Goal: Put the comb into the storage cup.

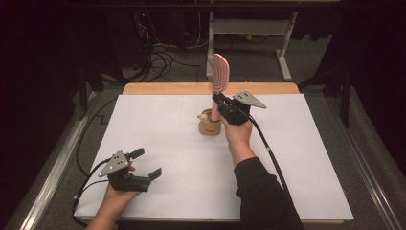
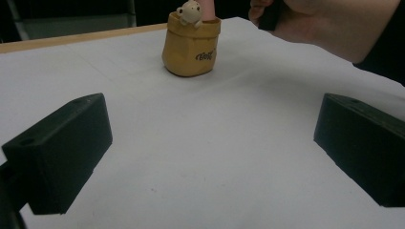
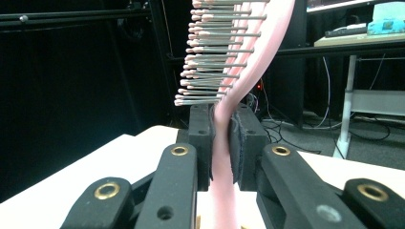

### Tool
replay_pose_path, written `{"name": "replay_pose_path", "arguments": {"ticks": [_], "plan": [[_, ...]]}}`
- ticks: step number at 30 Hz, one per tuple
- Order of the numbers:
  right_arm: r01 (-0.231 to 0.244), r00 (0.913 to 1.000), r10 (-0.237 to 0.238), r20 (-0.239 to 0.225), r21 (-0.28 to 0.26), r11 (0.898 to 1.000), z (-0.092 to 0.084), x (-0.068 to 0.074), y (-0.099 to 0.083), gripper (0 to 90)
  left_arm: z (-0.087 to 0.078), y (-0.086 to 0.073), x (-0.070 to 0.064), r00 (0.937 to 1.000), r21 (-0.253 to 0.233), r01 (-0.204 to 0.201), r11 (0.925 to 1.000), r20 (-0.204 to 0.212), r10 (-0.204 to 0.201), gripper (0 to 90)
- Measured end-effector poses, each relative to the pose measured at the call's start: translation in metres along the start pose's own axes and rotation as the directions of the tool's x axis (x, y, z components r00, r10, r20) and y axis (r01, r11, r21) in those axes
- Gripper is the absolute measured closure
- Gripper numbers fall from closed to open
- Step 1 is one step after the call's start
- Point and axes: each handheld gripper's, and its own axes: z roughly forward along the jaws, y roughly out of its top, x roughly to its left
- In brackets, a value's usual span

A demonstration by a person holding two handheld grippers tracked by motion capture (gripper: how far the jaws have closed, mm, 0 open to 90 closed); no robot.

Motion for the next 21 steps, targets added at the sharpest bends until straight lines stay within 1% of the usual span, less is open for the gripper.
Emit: {"name": "replay_pose_path", "arguments": {"ticks": [2, 9, 16, 21], "plan": [[0.006, 1.0000, -0.006, 0.002, 0.002, 1.000, 0.000, 0.001, -0.002, 82.0, 0.000, 0.000, 0.000, 1.0000, 0.000, 0.001, 1.0000, 0.001, -0.001, 0.0], [-0.006, 0.9999, 0.006, 0.009, 0.009, 1.000, 0.002, 0.003, -0.008, 82.0, 0.000, 0.000, -0.001, 1.0000, 0.002, 0.000, 1.0000, 0.004, 0.000, 0.0], [-0.004, 0.9999, 0.004, 0.010, 0.015, 1.000, 0.004, 0.003, -0.012, 82.0, 0.000, -0.001, 0.000, 1.0000, 0.004, 0.000, 1.0000, 0.005, 0.000, 0.0], [-0.020, 0.9997, 0.019, 0.016, 0.019, 1.000, 0.004, 0.002, -0.018, 82.0, 0.000, -0.001, 0.000, 1.0000, 0.008, -0.002, 1.0000, 0.005, 0.002, 0.0]]}}
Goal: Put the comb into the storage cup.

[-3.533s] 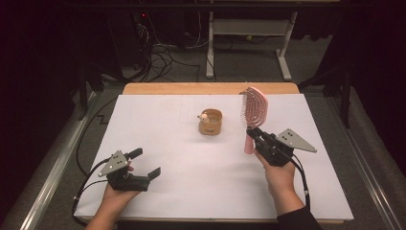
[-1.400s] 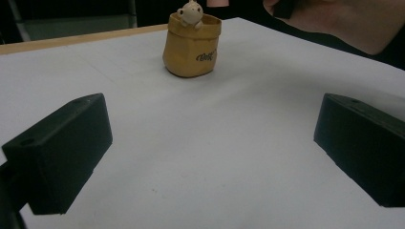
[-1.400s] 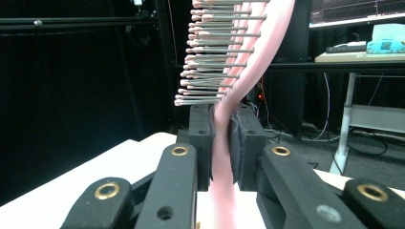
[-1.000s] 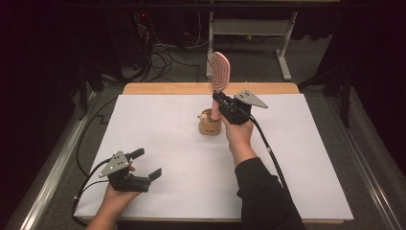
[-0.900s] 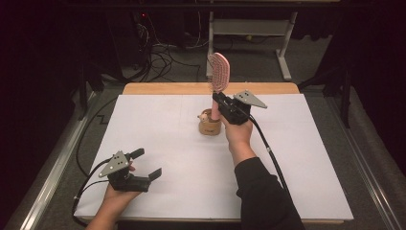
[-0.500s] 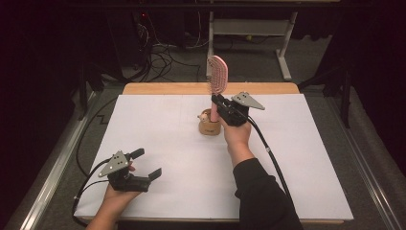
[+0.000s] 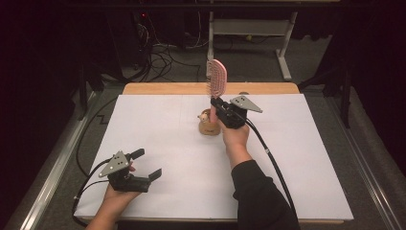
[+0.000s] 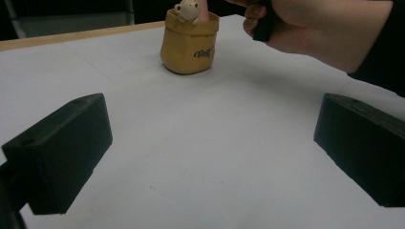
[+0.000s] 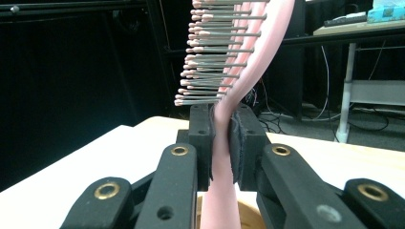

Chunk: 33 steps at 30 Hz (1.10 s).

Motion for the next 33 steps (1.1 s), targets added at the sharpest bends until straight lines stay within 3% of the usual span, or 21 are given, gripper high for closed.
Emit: {"name": "replay_pose_path", "arguments": {"ticks": [16, 33], "plan": [[-0.054, 0.9985, 0.053, 0.014, 0.010, 0.999, -0.003, -0.005, -0.016, 81.9, 0.001, -0.001, 0.000, 1.0000, 0.005, 0.001, 1.0000, 0.005, -0.001, 0.0], [-0.065, 0.9976, 0.064, 0.027, 0.019, 0.998, -0.002, -0.005, -0.024, 81.8, 0.001, -0.001, -0.001, 1.0000, 0.007, -0.001, 1.0000, 0.008, 0.001, 0.0]]}}
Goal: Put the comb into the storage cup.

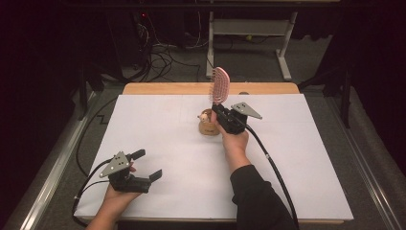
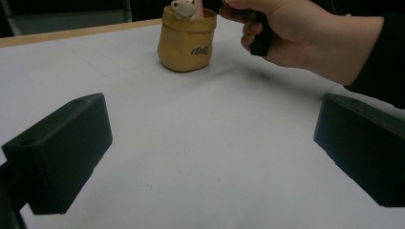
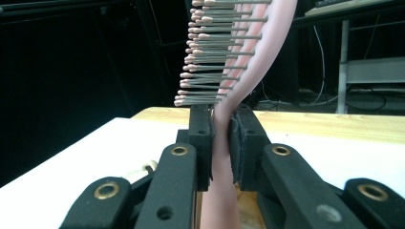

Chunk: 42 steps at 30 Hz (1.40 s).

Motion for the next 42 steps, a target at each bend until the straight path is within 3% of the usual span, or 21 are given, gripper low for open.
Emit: {"name": "replay_pose_path", "arguments": {"ticks": [7, 42], "plan": [[-0.007, 0.9999, 0.007, 0.014, 0.024, 1.000, 0.000, -0.003, -0.007, 81.8, 0.000, 0.000, 0.000, 1.0000, 0.001, -0.003, 1.0000, 0.001, 0.003, 0.0], [-0.047, 0.9980, 0.046, 0.043, 0.032, 0.998, -0.001, -0.015, -0.007, 78.7, 0.001, -0.001, -0.001, 0.9999, 0.009, -0.004, 1.0000, 0.011, 0.004, 0.0]]}}
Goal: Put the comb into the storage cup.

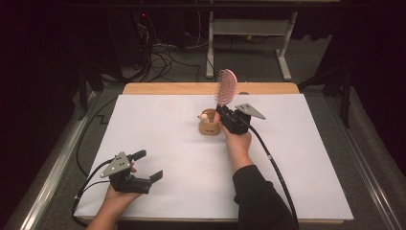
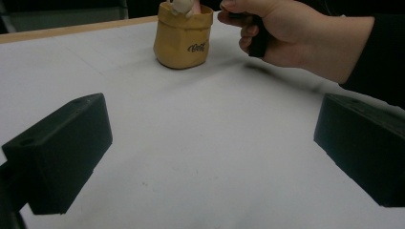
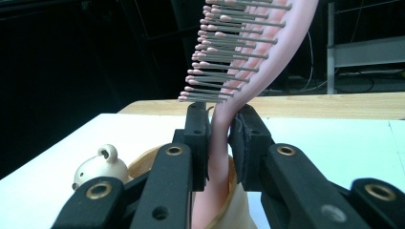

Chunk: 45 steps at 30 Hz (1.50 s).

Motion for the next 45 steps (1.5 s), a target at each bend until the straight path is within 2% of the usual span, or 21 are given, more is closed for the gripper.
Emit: {"name": "replay_pose_path", "arguments": {"ticks": [21, 45], "plan": [[-0.010, 0.9999, 0.010, 0.009, 0.017, 1.000, -0.0007, -0.0061, 0.0032, 73.7, 0.0010, -0.0009, 0.0000, 1.0000, 0.008, 0.000, 1.0000, 0.003, 0.000, 0.0], [0.003, 0.9999, -0.003, 0.012, 0.022, 1.000, -0.0006, -0.0059, 0.0039, 69.5, 0.0005, -0.0005, -0.0001, 0.9999, 0.000, 0.001, 1.0000, 0.012, -0.001, 0.0]]}}
